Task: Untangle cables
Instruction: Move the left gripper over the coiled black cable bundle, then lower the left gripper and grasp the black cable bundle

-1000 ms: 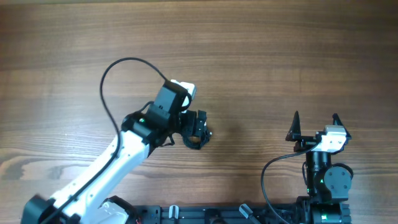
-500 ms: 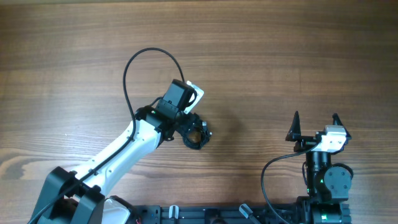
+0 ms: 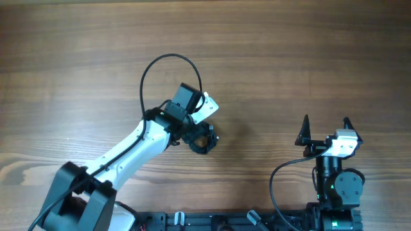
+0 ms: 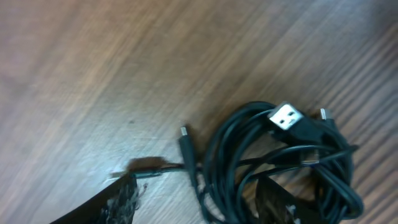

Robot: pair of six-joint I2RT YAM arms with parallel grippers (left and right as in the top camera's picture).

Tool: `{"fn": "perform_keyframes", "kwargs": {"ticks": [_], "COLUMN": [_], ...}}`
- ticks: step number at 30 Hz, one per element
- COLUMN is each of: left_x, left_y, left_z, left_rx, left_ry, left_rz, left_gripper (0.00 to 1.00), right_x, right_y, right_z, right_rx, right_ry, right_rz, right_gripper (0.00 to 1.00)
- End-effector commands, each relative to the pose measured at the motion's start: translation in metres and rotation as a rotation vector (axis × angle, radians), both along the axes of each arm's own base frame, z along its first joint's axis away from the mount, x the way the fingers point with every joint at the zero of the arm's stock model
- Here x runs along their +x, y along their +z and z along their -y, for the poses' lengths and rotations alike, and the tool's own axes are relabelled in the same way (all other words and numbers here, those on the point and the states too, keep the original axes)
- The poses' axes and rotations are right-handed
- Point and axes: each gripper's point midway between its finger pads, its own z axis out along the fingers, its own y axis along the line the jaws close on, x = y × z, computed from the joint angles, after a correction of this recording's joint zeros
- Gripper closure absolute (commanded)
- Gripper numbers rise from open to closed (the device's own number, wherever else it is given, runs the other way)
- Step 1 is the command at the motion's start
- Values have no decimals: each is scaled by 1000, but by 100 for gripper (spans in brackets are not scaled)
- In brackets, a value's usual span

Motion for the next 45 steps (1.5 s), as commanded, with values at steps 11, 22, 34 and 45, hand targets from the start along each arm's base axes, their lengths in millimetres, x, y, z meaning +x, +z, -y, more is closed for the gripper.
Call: {"fn": "perform_keyframes", "kwargs": {"ticks": [11,22,34,45], "left_x": [-6,8,36,24], "left_y": [-21,-31,10,45], "left_z": [11,18,-5,-13], "left_rx": [-19,-29,-111,-494], "left_ry": [-50,-42,416,1121], "left_rz": [-77,-41,76,-73], "left_gripper": [41,96,96,96], "right_x": [0,0,0,0], "right_y": [0,0,0,0], "right_z": [-2,-2,-2,-2], "right_rx": [14,14,14,14], "right_ry": [11,11,11,11], "right_rz": [6,6,6,6], "right_gripper": [0,0,0,0]}}
